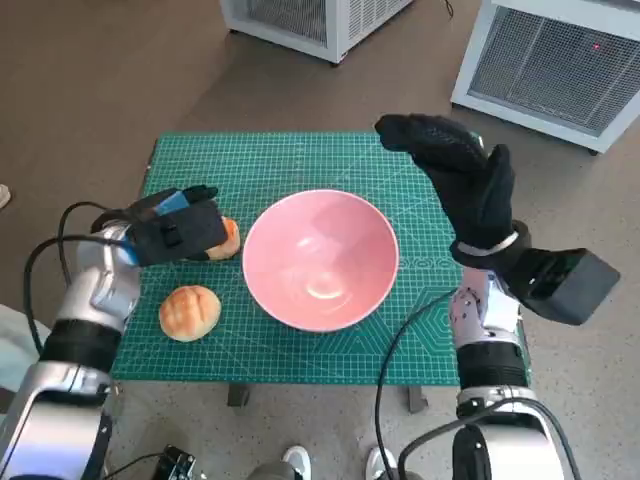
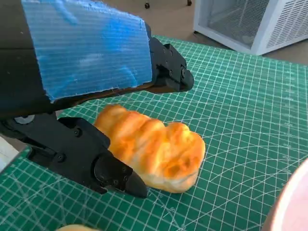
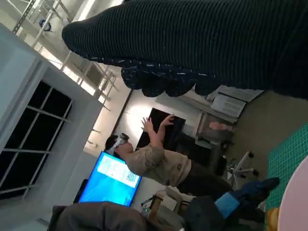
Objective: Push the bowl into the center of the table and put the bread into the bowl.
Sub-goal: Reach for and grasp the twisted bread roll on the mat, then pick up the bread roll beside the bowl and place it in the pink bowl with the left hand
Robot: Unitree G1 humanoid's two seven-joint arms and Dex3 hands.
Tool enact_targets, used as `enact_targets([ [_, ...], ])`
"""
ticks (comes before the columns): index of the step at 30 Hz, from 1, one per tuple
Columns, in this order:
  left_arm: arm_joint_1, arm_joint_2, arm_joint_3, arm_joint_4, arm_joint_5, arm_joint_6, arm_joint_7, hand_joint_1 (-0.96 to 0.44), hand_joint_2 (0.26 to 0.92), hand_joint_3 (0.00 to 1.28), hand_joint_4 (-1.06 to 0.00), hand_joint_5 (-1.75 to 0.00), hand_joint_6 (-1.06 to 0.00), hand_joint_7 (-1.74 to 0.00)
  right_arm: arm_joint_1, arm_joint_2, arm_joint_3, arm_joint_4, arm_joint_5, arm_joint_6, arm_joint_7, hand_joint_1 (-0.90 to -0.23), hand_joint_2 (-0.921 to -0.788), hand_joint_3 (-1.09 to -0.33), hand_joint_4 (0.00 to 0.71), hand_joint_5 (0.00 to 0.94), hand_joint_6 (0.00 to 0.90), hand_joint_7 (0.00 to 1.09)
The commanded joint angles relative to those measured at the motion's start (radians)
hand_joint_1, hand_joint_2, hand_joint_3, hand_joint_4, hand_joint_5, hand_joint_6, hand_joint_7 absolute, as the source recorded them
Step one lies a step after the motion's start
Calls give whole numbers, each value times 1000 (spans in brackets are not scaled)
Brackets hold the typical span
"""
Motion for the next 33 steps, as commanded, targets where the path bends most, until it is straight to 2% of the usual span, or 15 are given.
enact_targets([
  [1,-34,-21,-28,72,22,-32,36,-123,746,7,-212,-8,-375,-27,32,-6,3,-2,2,16,3,-705,-921,-779,163,7,-1,611],
  [10,-55,-44,-66,181,43,-92,101,-100,767,15,-286,-27,-430,-42,39,-5,3,-9,3,14,1,-705,-921,-782,159,5,-1,610],
  [16,-68,-53,-95,241,72,-124,160,-72,812,28,-405,-44,-532,-73,41,-2,2,-11,8,15,-1,-705,-921,-782,155,3,-1,608],
  [18,-69,-51,-106,252,83,-137,179,-63,832,31,-489,-62,-592,-94,42,-2,2,-11,9,15,0,-705,-921,-782,155,2,-1,608],
  [21,-67,-45,-119,264,97,-157,203,-51,879,29,-710,-107,-724,-144,43,-1,2,-12,11,15,0,-706,-921,-782,154,2,-1,608],
  [22,-66,-43,-122,267,100,-164,210,-50,885,29,-738,-116,-740,-152,43,0,1,-12,12,14,0,-706,-921,-782,154,2,-1,608],
  [23,-65,-39,-125,268,103,-170,217,-40,892,41,-732,-324,-705,-360,43,0,2,-11,13,13,0,-706,-921,-782,154,2,-1,608],
  [24,-65,-38,-126,270,104,-175,222,-26,902,76,-696,-662,-639,-673,43,0,2,-10,13,12,1,-706,-921,-782,154,2,-1,608],
  [25,-65,-37,-127,272,104,-178,225,-17,909,95,-674,-880,-606,-861,43,0,2,-8,13,12,1,-706,-921,-782,154,2,-1,608],
  [26,-65,-35,-128,272,104,-182,228,-11,913,107,-660,-1020,-585,-982,43,0,2,-7,13,10,1,-705,-921,-782,154,2,-1,608],
  [29,-65,-29,-126,273,101,-193,237,-4,918,106,-635,-1197,-602,-1087,42,0,2,-4,12,8,1,-705,-921,-780,155,3,-1,609],
  [33,-64,-18,-116,268,92,-208,251,-1,920,102,-623,-1249,-619,-1130,43,1,4,-5,10,6,0,-705,-921,-778,156,3,-1,610],
])
